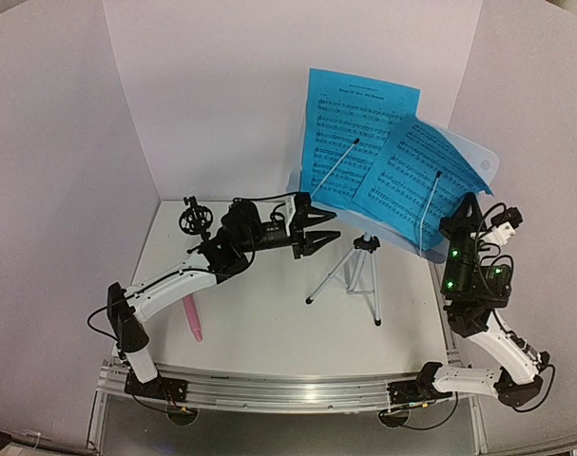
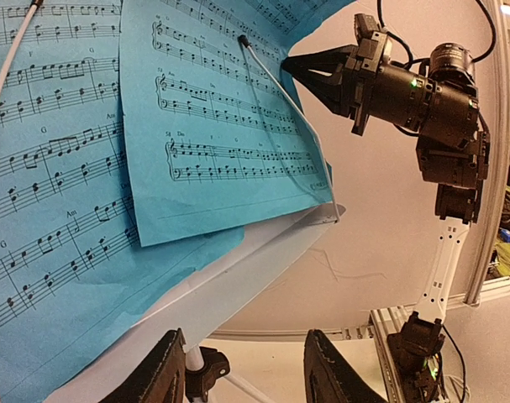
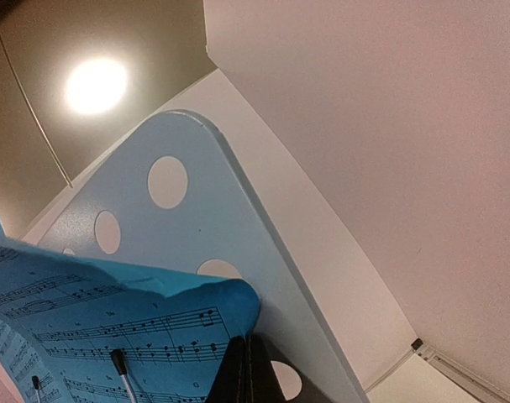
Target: Set up the instrument practice props
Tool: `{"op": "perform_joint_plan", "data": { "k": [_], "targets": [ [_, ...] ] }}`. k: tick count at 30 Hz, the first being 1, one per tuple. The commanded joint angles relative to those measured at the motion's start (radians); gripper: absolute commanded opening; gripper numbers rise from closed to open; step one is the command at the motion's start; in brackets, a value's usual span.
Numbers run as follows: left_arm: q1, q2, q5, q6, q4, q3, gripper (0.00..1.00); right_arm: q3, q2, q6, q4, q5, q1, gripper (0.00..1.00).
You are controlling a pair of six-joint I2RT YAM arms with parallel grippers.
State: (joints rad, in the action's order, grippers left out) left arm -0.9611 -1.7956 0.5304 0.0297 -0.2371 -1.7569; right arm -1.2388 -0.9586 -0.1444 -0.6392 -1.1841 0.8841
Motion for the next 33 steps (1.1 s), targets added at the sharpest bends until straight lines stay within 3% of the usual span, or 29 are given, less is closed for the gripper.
{"op": "perform_joint_plan", "data": {
  "k": [1, 10, 22, 33],
  "targets": [
    [-0.003, -0.017, 0.005, 0.024, -0.038, -0.023, 0.48, -0.016, 0.023, -0.051, 0.046, -0.029, -0.006, 0.0],
    [-0.004, -0.022, -0.001, 0.035, -0.044, -0.031, 0.48, 0.002, 0.053, -0.086, 0.097, -0.049, -0.006, 0.0],
    [-0.003, -0.023, -0.005, 0.048, -0.045, -0.032, 0.48, -0.184, 0.046, -0.02, 0.559, 0.097, -0.007, 0.0],
    [-0.003, -0.028, 0.009, 0.06, -0.067, -0.047, 0.48, -0.178, 0.09, 0.005, 0.676, 0.109, -0.007, 0.0]
  ]
}}
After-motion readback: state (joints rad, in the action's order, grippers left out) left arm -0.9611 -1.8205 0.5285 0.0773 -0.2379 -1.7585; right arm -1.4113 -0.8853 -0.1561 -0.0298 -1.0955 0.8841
